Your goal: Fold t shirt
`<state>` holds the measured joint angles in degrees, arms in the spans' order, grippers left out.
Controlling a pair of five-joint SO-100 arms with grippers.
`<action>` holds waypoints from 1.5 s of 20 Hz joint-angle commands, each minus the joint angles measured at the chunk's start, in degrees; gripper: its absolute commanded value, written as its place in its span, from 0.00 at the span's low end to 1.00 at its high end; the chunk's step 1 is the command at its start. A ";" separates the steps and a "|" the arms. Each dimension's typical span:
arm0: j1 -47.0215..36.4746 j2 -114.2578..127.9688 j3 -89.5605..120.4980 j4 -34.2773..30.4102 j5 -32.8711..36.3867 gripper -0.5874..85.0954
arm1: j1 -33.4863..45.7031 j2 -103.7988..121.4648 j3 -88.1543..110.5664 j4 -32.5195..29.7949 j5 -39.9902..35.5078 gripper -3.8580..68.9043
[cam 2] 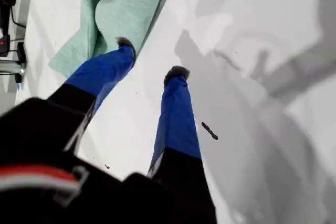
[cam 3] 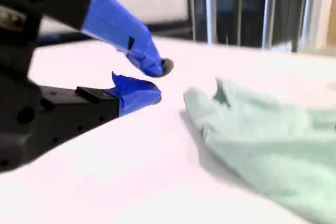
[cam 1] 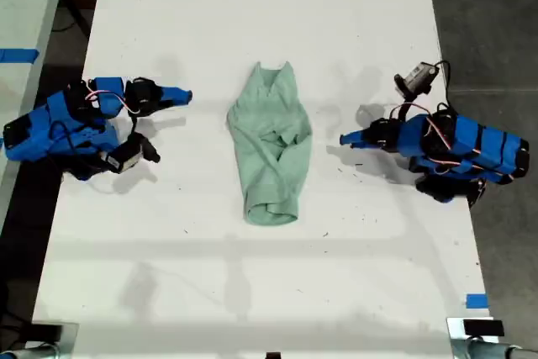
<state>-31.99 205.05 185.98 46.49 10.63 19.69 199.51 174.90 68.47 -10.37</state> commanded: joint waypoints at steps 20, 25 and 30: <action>-7.91 0.97 2.55 5.89 -0.62 0.00 | 0.70 0.88 3.52 7.03 7.82 0.08; -7.65 0.97 2.55 6.68 -2.11 0.00 | 1.93 0.79 3.52 7.03 6.50 0.08; -6.68 0.97 2.55 7.21 -3.60 0.00 | 5.10 0.79 3.52 7.03 3.69 0.08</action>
<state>-39.46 205.66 186.33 53.61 8.17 24.35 199.51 174.90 75.32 -5.36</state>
